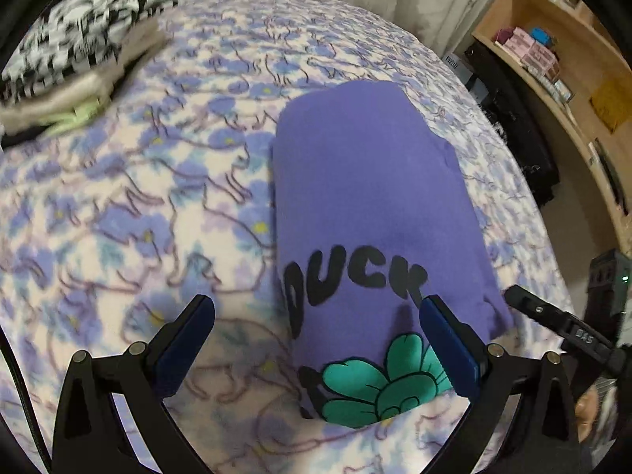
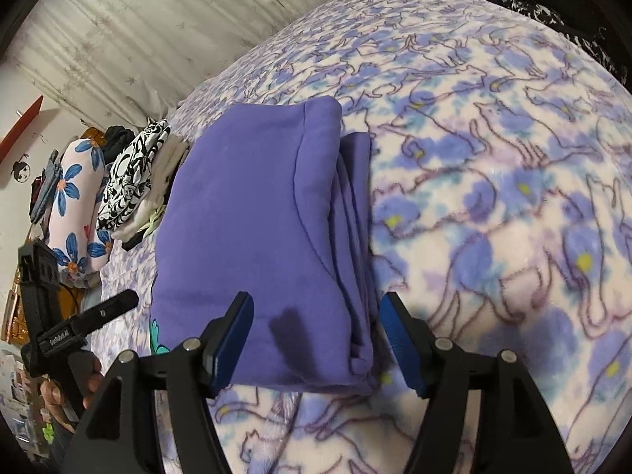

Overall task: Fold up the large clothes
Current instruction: 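Open both tools and grasp the folded hoodie bundle from its sides, then lift the folded hoodie with both tools and carry it toward the clothes stack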

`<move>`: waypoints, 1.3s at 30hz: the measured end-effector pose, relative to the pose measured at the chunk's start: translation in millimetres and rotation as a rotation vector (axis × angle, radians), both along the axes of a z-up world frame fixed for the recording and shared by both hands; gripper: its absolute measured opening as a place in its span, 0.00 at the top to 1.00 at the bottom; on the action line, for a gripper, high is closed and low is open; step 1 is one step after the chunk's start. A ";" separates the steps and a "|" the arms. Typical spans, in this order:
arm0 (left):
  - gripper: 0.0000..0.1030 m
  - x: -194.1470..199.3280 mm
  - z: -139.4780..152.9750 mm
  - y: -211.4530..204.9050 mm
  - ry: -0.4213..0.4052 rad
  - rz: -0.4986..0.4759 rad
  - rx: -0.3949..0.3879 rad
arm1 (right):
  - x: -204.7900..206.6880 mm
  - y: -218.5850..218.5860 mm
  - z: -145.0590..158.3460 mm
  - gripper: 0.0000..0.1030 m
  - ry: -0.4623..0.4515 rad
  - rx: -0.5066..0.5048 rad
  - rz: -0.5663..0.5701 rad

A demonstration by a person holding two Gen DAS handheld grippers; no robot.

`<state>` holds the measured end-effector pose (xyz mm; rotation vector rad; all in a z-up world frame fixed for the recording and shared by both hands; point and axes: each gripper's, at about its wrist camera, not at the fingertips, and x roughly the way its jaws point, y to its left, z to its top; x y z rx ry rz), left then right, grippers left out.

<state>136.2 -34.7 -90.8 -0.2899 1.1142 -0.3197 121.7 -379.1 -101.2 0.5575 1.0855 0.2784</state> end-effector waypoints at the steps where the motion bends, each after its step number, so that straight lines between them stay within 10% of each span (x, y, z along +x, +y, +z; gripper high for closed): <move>1: 0.01 0.6 -3.7 -0.2 0.009 -0.001 -0.020 | 2.6 0.2 -1.4 0.35 -0.003 0.002 -0.002; 11: 0.00 23.9 -32.7 -11.4 0.070 -0.021 -0.194 | 36.4 -9.5 -35.5 0.35 0.053 0.082 -0.029; 22: 0.00 58.2 -41.6 -25.9 0.088 -0.093 -0.216 | 82.4 -1.4 -79.0 0.26 0.129 0.312 0.087; 34: 0.00 70.0 -45.6 -37.0 0.111 -0.119 -0.212 | 85.2 18.2 -81.5 0.19 0.128 0.305 0.161; 39: 0.00 70.3 -42.2 -40.2 0.101 -0.120 -0.199 | 78.8 21.4 -74.6 0.49 0.097 0.311 0.147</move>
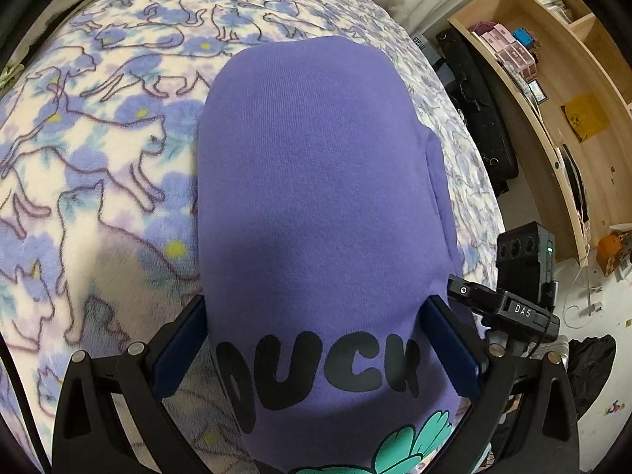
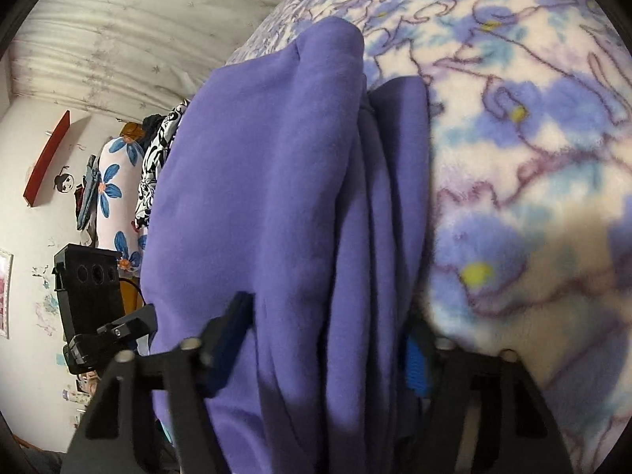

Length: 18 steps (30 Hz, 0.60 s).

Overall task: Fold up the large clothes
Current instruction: 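Lift the folded hoodie with both tools and carry it toward the clothes stack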

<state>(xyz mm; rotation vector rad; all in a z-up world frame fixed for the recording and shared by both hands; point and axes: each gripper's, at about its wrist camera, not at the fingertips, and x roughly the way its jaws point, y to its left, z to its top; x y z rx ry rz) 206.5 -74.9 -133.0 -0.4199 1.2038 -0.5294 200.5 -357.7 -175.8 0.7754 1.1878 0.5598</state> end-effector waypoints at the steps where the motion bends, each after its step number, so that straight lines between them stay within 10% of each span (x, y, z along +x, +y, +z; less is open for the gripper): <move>1: 0.00 -0.2 -0.9 1.5 0.000 -0.001 -0.002 | -1.4 -0.6 1.8 0.52 -0.006 -0.003 -0.008; 11: 0.00 -20.4 17.5 10.8 -0.085 0.003 0.050 | -28.0 22.6 54.9 0.62 -0.148 -0.100 -0.017; 18: 0.02 -80.8 64.9 -4.3 -0.332 -0.150 0.163 | -65.9 53.4 98.4 0.62 -0.261 -0.057 -0.017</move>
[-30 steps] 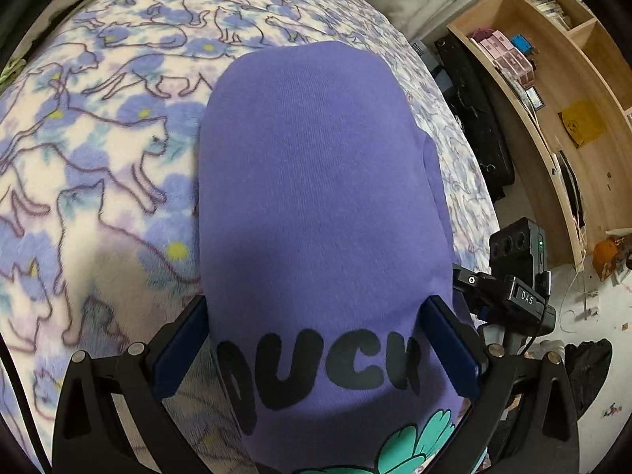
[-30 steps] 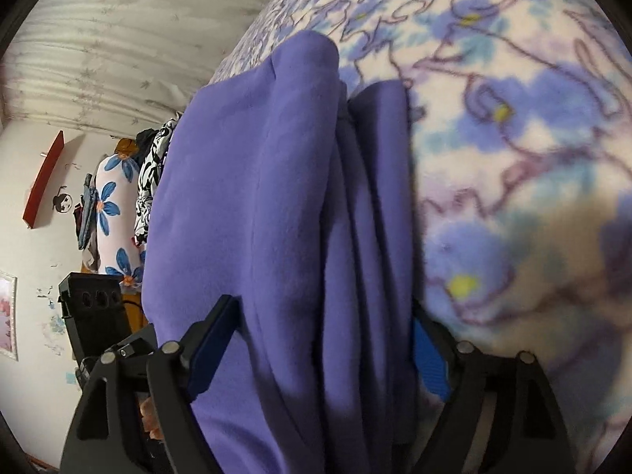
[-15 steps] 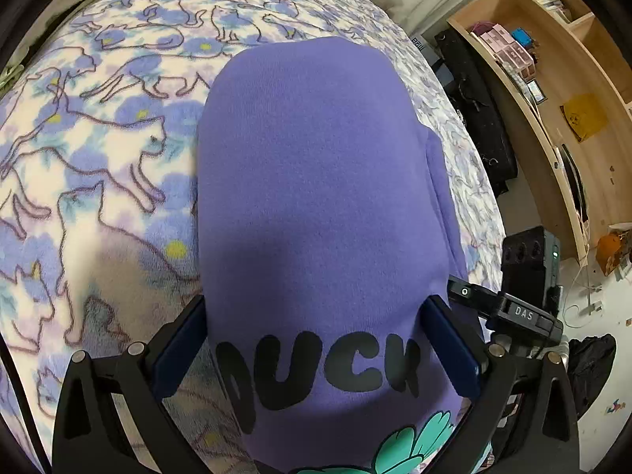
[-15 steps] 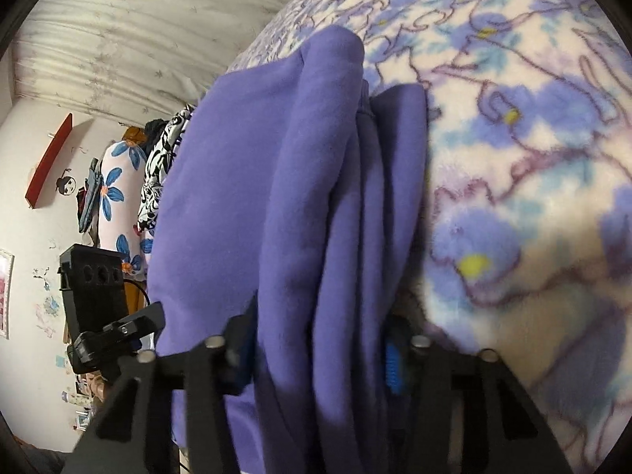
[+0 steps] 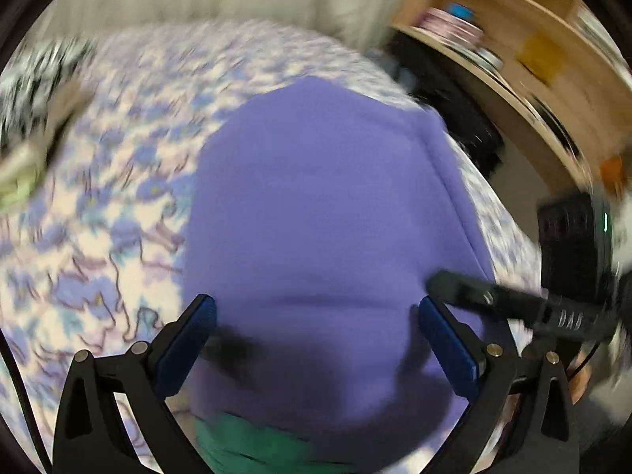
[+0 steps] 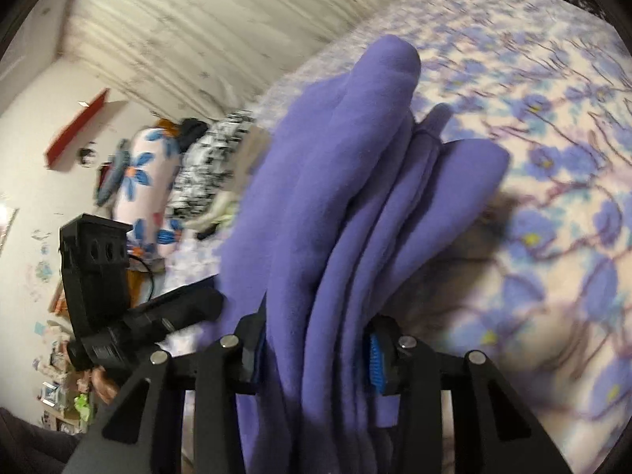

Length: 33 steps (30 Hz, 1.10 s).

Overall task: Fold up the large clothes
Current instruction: 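Lift the folded hoodie with both tools and carry it toward the clothes stack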

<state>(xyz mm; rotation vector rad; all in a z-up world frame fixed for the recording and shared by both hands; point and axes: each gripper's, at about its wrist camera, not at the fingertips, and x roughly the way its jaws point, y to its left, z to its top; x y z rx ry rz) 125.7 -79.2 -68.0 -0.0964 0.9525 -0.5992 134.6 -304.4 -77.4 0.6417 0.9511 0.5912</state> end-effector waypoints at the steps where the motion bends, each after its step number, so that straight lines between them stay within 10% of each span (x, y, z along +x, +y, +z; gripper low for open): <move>1: 0.02 -7.9 2.5 -2.6 -0.015 -0.020 0.012 | -4.2 5.4 5.7 0.62 -0.012 -0.023 -0.012; 5: 0.02 -27.9 6.3 -2.3 -0.041 -0.043 0.027 | -7.0 7.2 2.8 0.64 0.018 -0.055 -0.074; 16: 0.01 26.1 -38.7 65.7 0.217 0.050 -0.155 | -2.5 -40.8 -58.9 0.65 0.160 -0.036 -0.095; 28: 0.00 88.3 -110.7 35.8 0.502 -0.151 -0.428 | 1.1 -59.9 -90.4 0.64 0.196 0.091 -0.077; 33: 0.00 86.6 -111.5 28.3 0.499 -0.161 -0.437 | 1.8 -58.1 -90.9 0.64 0.201 0.095 -0.072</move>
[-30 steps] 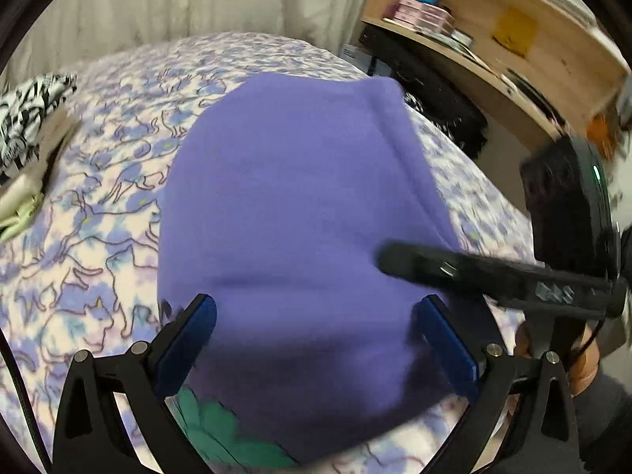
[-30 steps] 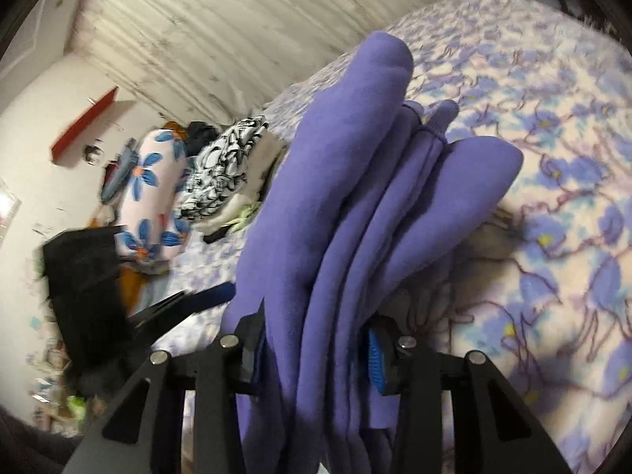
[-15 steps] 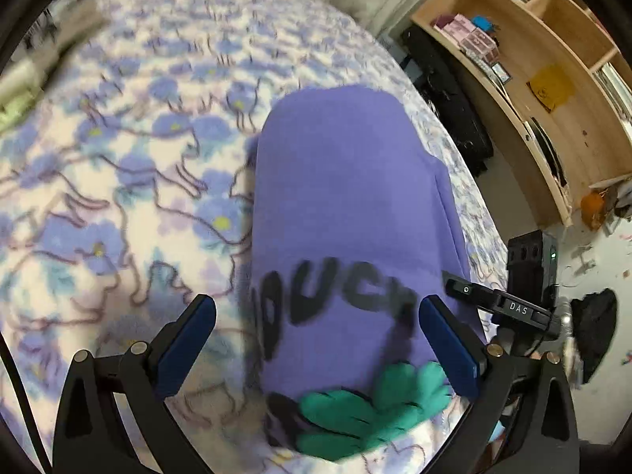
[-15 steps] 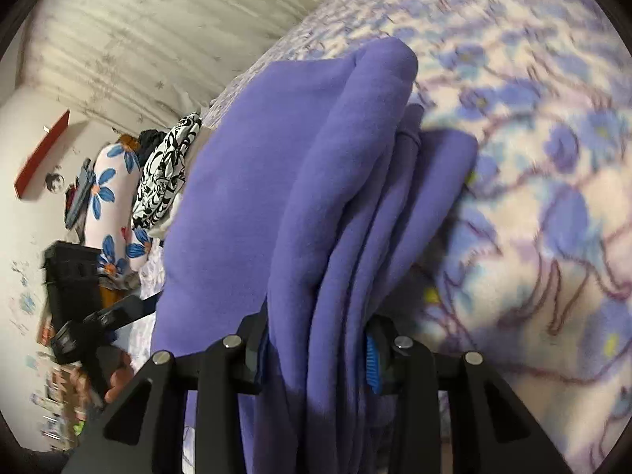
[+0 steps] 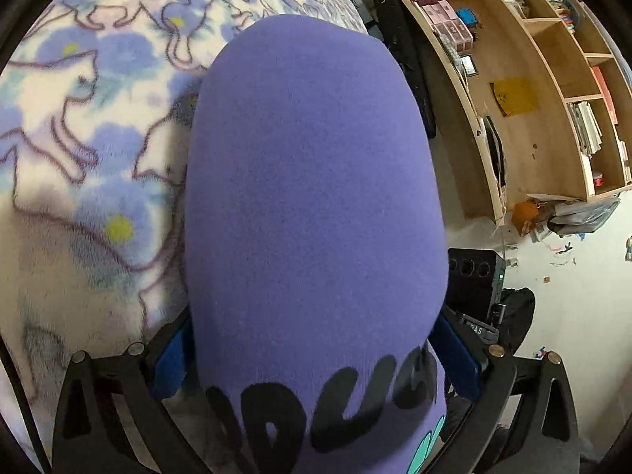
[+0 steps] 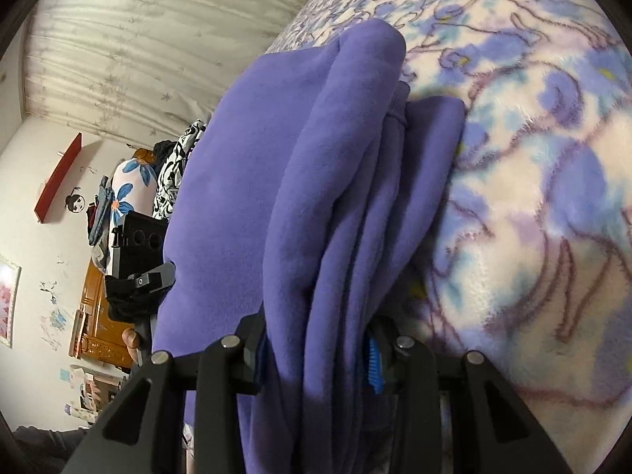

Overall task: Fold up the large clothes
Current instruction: 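Lift the folded hoodie with both tools and carry it toward the clothes stack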

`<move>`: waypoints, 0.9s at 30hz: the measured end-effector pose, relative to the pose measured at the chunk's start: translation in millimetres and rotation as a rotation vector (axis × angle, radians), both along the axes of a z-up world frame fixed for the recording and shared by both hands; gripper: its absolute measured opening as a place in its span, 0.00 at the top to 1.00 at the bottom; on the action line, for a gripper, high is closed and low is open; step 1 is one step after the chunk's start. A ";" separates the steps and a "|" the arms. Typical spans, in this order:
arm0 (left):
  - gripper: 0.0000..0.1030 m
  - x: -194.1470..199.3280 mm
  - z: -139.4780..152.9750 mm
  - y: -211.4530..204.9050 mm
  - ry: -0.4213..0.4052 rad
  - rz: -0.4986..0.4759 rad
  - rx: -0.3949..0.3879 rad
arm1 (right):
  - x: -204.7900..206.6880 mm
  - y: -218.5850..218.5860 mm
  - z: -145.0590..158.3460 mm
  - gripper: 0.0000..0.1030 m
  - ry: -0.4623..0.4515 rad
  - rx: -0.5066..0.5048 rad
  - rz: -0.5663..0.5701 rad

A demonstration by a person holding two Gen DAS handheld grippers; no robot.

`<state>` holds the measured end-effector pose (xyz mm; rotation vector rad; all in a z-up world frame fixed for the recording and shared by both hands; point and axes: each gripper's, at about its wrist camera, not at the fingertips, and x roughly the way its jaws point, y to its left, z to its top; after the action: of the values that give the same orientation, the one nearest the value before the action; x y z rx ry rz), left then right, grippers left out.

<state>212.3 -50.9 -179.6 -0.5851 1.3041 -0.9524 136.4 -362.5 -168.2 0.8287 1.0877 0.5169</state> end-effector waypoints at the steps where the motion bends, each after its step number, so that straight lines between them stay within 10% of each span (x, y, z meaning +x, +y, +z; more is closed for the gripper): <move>1: 0.00 -1.3 2.1 -2.4 -0.014 0.002 0.008 | 0.9 1.8 2.8 0.64 -0.006 -0.012 0.009; 12: 0.01 -40.4 77.0 16.5 -0.201 0.043 -0.008 | 2.5 35.2 69.1 0.64 -0.169 -0.009 0.053; 27: 0.00 7.3 236.6 263.9 -0.388 0.341 0.119 | 153.7 251.5 201.9 0.64 -0.409 0.113 0.268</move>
<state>219.6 213.0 57.0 -0.4815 0.8720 -0.6600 290.1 -110.9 33.7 0.6388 0.7971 0.9365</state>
